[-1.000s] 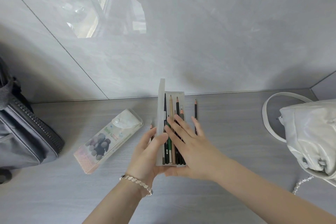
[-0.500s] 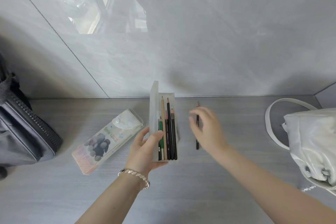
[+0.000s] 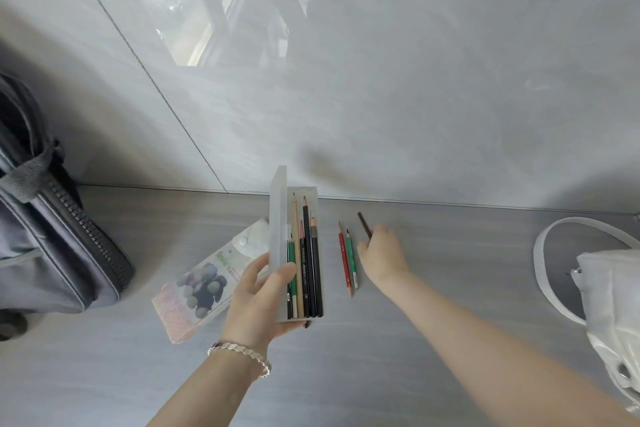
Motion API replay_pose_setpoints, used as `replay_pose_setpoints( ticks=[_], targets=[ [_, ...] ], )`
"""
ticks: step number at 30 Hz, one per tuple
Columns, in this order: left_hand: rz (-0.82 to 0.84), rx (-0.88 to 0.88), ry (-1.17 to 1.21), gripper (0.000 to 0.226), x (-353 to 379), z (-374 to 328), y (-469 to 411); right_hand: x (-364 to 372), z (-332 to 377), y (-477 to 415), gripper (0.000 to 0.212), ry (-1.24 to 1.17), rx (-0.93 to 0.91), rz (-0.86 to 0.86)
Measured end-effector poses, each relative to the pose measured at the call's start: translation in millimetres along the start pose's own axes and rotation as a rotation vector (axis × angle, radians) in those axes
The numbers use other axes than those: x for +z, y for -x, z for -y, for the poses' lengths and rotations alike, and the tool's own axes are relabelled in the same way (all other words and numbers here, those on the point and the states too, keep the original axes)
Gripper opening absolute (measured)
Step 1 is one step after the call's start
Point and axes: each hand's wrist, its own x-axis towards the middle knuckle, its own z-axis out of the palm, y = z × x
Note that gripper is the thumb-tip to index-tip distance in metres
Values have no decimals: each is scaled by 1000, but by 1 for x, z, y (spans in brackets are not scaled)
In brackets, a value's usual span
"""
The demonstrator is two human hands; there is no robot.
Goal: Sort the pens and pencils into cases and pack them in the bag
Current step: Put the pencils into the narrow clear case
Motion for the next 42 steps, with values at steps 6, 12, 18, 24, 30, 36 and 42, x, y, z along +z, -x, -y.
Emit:
replay_pose_setpoints(
  ticks=[6,12,18,24,30,36,42],
  targets=[
    [-10,4,19,57,-4,1,4,25,13,13,31,327,-60,141],
    [-18,-17,43,55,-5,5,7,11,-2,20,12,343,-71,242],
    [-12,-18,23,61,2,9,9,-40,13,44,29,-384,-198,142],
    [55,-14,-16,53,15,11,17,-52,36,93,28,-323,-417,264],
    [88,-56,27,57,24,11,24,-47,27,102,19,-135,-398,81],
    [98,-66,81,34,32,9,27,-55,16,109,49,-96,-383,-49],
    [121,-48,65,34,39,9,33,-50,7,106,37,-236,-305,-108]
  ],
)
